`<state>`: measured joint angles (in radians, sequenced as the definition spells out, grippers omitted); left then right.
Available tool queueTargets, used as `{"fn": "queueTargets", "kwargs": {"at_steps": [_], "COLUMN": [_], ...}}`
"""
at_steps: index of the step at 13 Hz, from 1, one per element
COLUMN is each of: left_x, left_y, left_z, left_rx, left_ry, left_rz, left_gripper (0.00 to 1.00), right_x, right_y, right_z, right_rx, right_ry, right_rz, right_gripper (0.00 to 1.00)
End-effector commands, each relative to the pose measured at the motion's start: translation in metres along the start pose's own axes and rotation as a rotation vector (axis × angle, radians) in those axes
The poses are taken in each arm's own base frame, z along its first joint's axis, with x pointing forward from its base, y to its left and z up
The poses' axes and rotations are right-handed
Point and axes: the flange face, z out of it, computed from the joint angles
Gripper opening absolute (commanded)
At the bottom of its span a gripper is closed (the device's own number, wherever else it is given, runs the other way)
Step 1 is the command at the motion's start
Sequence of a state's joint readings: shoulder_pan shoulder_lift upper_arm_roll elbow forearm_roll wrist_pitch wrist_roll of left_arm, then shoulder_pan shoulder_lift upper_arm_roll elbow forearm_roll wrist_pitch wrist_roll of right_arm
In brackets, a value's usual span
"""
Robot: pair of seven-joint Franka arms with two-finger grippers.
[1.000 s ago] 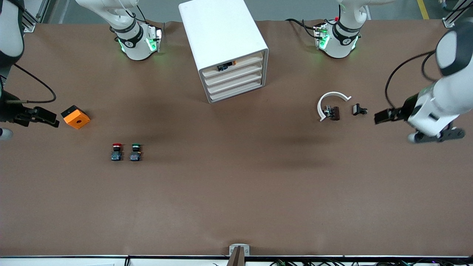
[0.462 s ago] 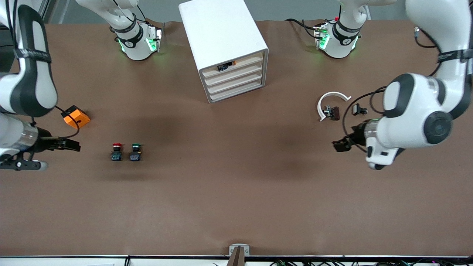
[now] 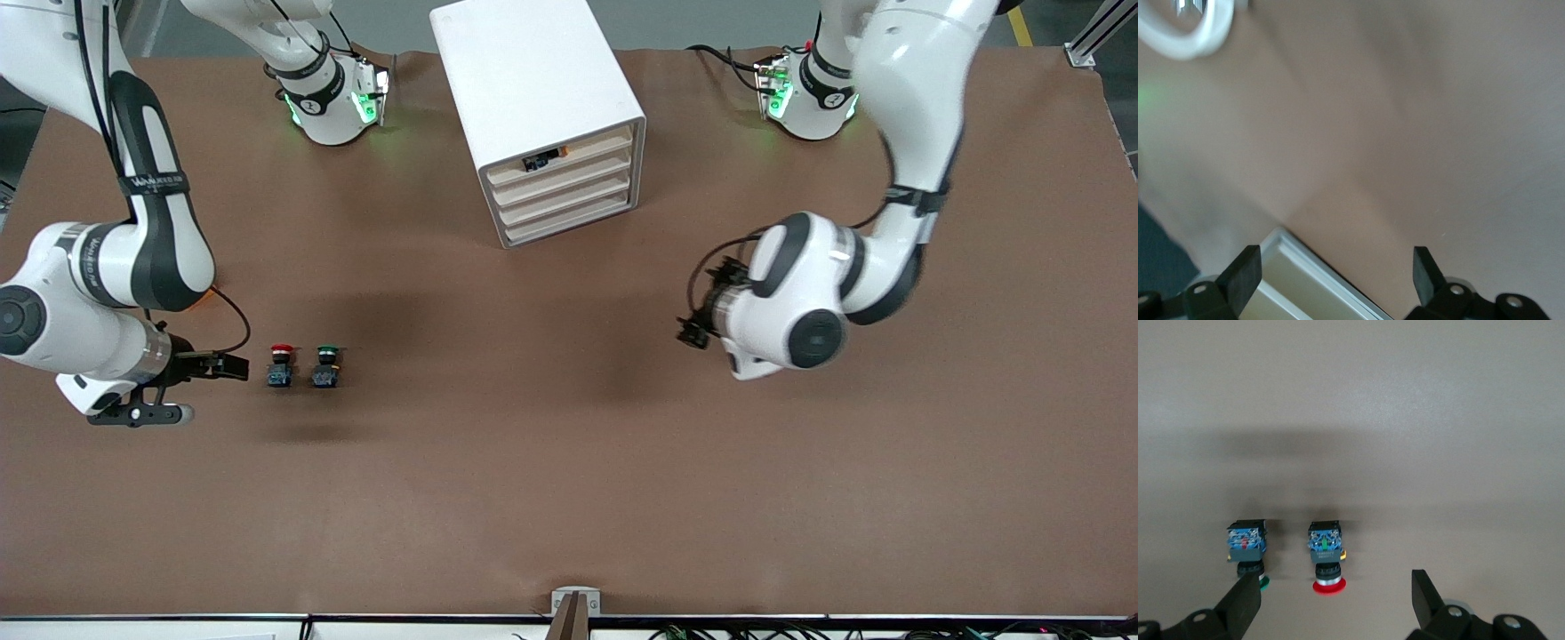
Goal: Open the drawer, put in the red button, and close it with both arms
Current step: 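Grasp the drawer handle with the left gripper while the right gripper grasps the red button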
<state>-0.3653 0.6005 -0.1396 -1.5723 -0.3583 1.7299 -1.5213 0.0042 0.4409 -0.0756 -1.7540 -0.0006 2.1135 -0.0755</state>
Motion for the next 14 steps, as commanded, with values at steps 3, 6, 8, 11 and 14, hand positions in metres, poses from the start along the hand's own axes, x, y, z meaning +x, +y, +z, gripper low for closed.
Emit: {"fn": "queueTargets", "kwargs": {"at_steps": [3,6,8,11,14], "left_x": [-0.069,-0.106,-0.121,-0.125,-0.135], "left_y": [0.013,0.013,0.005,-0.001,-0.005], "left_z": [0.083,0.124,0.134,0.14,0.146], "left_rx": [0.154,0.257,0.322,0.437,0.56], "left_ry": [-0.141,-0.235,-0.249,-0.292,-0.339], "left_rz": [-0.289,-0.463,-0.481,-0.534,-0.523], "left_gripper": [1.0,1.0,0.98,0.85,0.76], "right_x": [-0.01,-0.017,-0.019,-0.022,-0.027], "right_y": [0.0,-0.004,-0.009,-0.016,-0.02], "right_z": [0.052,0.079,0.096,0.116,0.129], "right_rx": [-0.013,-0.013,-0.015,-0.017,-0.015], "right_ry": [0.034,0.027,0.029,0.021,-0.004], "right_rz": [-0.014,-0.021,-0.028,-0.04,-0.046], "right_gripper": [1.0,1.0,1.0,1.0,1.0]}}
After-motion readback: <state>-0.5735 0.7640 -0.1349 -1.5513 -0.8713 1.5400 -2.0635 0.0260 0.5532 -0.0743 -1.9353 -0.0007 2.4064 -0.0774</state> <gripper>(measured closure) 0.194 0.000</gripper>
